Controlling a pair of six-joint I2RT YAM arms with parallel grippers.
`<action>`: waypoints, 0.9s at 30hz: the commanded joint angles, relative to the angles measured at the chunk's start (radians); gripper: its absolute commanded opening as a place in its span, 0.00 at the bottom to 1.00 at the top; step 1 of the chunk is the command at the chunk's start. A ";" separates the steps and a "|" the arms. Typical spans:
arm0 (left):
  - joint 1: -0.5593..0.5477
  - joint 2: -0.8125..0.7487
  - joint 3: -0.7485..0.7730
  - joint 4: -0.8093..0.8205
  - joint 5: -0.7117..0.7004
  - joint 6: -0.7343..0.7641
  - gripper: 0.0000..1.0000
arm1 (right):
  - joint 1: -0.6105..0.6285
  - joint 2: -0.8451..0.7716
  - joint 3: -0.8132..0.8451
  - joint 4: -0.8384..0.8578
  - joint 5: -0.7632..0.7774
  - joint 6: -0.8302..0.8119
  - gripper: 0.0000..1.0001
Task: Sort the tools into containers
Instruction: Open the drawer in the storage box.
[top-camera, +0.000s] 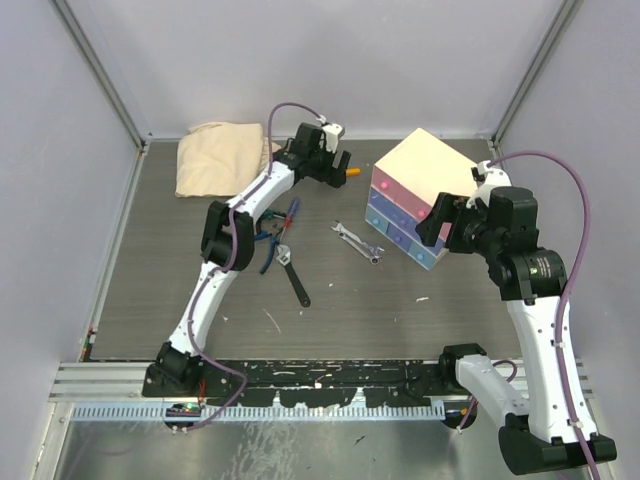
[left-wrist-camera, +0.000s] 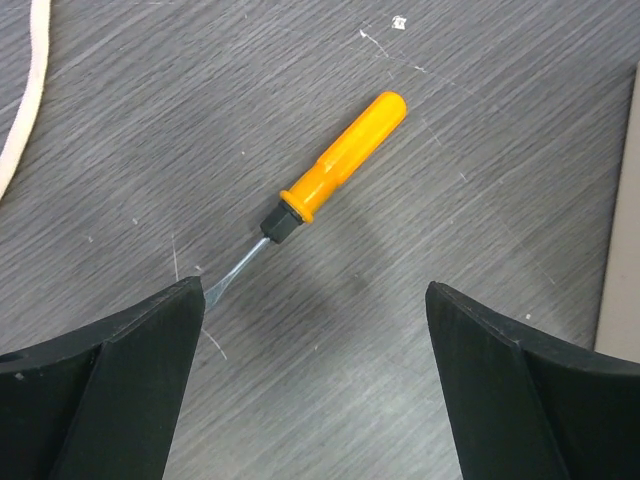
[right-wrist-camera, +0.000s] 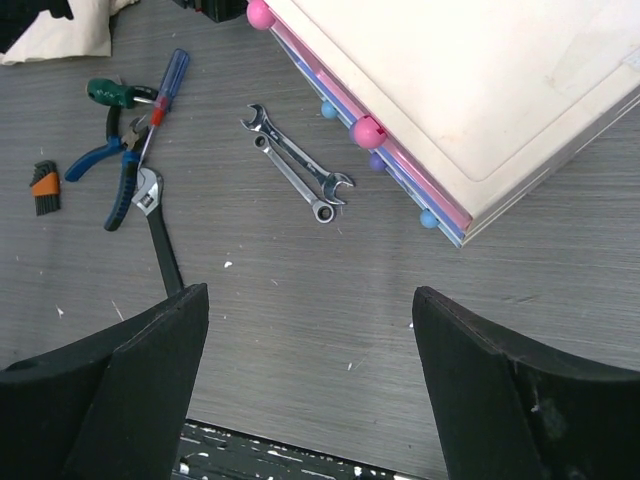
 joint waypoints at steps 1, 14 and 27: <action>0.005 0.042 0.102 0.064 0.006 0.036 0.94 | -0.001 -0.002 0.006 0.004 -0.020 -0.008 0.87; 0.006 0.118 0.158 0.085 0.006 0.067 0.96 | 0.000 0.020 -0.030 0.024 -0.051 -0.012 0.87; 0.006 0.126 0.138 0.032 0.096 0.097 0.72 | 0.000 0.030 -0.034 0.030 -0.063 -0.009 0.87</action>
